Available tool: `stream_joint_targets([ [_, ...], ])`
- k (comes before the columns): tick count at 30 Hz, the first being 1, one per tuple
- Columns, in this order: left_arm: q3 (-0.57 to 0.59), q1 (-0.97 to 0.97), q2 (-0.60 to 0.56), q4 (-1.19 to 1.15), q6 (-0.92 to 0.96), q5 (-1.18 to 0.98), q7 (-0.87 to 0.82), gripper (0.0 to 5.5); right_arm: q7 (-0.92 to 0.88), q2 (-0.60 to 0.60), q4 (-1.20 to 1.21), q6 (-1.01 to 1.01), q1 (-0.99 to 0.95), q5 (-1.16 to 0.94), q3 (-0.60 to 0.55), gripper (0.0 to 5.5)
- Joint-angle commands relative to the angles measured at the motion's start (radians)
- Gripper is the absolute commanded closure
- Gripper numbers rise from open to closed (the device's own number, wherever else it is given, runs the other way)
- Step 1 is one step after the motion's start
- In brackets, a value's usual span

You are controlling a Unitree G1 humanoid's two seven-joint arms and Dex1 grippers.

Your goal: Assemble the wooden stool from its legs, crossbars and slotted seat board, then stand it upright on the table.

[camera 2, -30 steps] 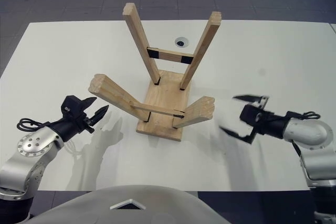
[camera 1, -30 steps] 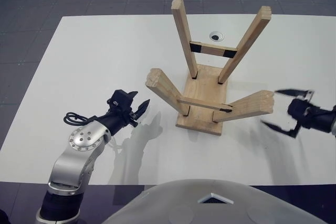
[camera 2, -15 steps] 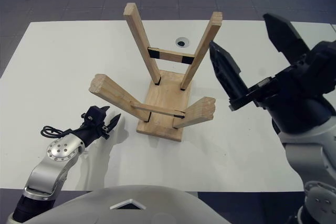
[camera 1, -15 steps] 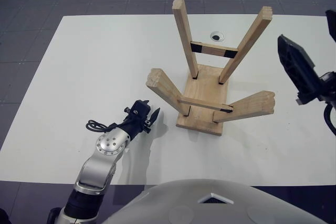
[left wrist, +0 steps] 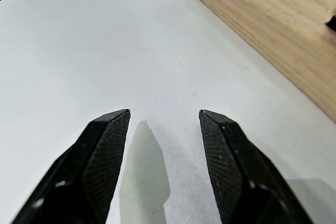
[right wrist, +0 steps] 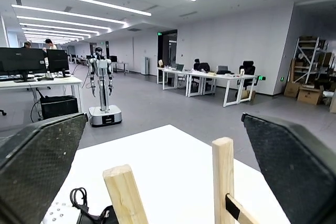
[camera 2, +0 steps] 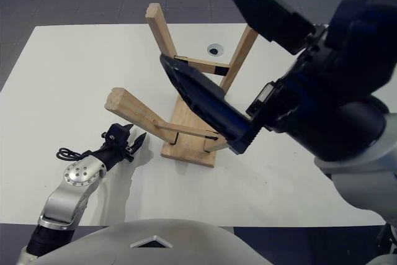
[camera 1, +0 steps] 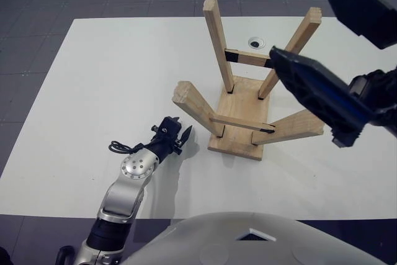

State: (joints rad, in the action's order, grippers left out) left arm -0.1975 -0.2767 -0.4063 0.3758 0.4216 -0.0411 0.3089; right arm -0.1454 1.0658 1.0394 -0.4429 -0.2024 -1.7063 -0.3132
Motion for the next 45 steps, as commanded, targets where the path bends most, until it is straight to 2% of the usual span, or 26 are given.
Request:
stream_joint_targets([
  [1,0.005,0.0,0.009,-0.009,-0.013,0.005,0.009,3.06,0.005,-0.078,0.007,-0.042,0.009,0.09,0.2,0.04],
  [4,0.011,-0.006,0.009,-0.013,-0.019,0.006,0.014,3.06,0.002,-0.085,0.007,-0.006,0.023,0.106,0.157,0.04],
  [12,0.018,-0.007,0.009,-0.013,-0.02,0.009,0.018,3.06,-0.033,-0.029,-0.008,0.106,-0.004,0.023,-0.127,0.04],
  [15,0.018,-0.003,0.012,-0.018,-0.022,0.011,0.019,3.06,-0.021,-0.031,0.001,0.11,0.042,-0.005,-0.156,0.04],
  [17,0.019,-0.003,0.012,-0.015,-0.02,0.011,0.022,3.06,0.013,-0.054,0.007,0.061,0.121,0.022,-0.062,0.04],
  [20,0.022,-0.009,0.011,-0.001,-0.015,0.009,0.025,3.06,0.034,-0.159,0.007,-0.057,0.206,0.243,0.307,0.04],
  [21,0.022,-0.01,0.01,0.003,-0.013,0.008,0.026,3.06,0.038,-0.19,0.008,-0.08,0.231,0.323,0.395,0.04],
  [23,0.024,-0.011,0.008,0.007,-0.01,0.007,0.03,3.06,0.046,-0.224,0.007,-0.082,0.257,0.427,0.461,0.04],
  [28,0.026,-0.014,0.013,0.0,-0.012,0.009,0.031,3.06,0.067,-0.255,0.007,-0.025,0.245,0.519,0.463,0.04],
  [33,0.021,-0.01,0.019,-0.009,-0.018,0.012,0.031,3.06,0.031,-0.249,0.007,0.024,0.083,0.48,0.373,0.04],
  [38,0.005,-0.014,0.037,-0.022,-0.025,0.021,0.021,3.06,-0.095,-0.187,-0.125,0.046,-0.144,0.281,0.156,0.04],
  [42,-0.004,-0.031,0.045,-0.012,-0.026,0.029,0.018,3.06,-0.087,-0.108,-0.211,0.02,-0.133,0.221,-0.04,0.04],
  [45,0.004,-0.053,0.021,-0.003,-0.032,0.035,0.032,3.06,-0.014,-0.08,-0.316,0.0,-0.086,0.276,-0.179,0.04],
])
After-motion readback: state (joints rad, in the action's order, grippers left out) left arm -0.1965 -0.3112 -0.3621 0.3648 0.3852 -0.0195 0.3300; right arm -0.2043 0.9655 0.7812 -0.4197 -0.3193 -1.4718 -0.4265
